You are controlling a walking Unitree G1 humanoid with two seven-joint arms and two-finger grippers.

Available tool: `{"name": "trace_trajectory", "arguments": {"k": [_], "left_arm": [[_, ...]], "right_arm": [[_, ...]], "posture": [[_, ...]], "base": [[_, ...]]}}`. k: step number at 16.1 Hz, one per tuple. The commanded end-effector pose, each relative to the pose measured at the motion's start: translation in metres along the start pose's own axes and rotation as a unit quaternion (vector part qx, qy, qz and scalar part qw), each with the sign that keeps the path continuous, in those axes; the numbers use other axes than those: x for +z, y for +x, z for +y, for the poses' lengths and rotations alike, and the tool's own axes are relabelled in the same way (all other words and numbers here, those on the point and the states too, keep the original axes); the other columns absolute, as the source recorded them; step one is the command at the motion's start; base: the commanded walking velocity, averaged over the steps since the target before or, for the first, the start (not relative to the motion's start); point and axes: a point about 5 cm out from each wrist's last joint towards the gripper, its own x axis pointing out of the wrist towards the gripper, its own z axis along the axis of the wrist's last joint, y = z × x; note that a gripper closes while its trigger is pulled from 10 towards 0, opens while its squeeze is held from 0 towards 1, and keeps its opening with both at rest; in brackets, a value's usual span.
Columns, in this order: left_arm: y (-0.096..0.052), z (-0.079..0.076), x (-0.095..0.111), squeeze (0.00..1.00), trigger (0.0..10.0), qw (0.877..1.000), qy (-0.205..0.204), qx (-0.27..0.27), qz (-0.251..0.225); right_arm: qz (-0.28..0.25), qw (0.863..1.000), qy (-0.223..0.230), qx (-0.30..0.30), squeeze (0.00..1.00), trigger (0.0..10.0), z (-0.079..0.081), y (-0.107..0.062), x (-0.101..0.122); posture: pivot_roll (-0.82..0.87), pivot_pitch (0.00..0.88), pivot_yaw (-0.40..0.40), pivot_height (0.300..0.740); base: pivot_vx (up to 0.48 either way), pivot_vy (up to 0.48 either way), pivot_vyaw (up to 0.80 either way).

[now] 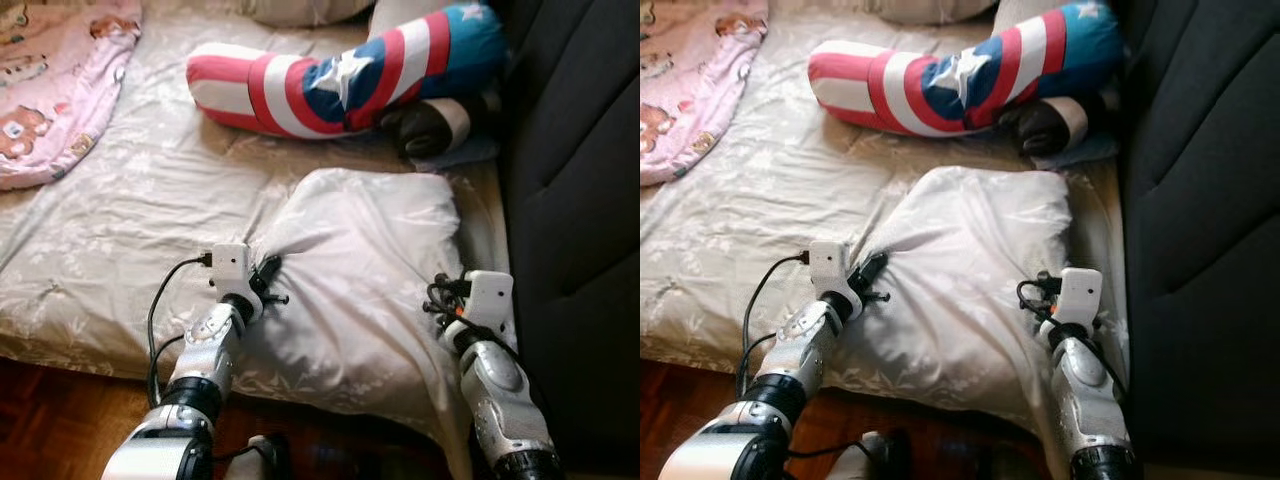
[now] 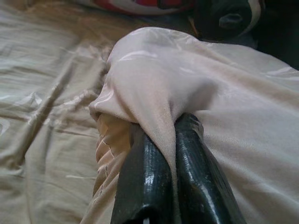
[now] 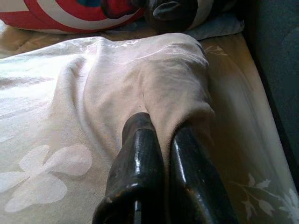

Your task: Clean up the room

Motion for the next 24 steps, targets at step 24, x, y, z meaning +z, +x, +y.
{"name": "trace_trajectory", "arguments": {"k": [24], "left_arm": [[0.009,-0.006,0.015,0.0,10.0,0.992,-0.062,-0.109,0.003]], "right_arm": [[-0.104,0.99,-0.012,-0.096,0.0,10.0,-0.027,-0.017,0.033]], "posture": [[-0.07,0.128,-0.028,0.74]], "base": [[0.0,-0.128,0.0]]}}
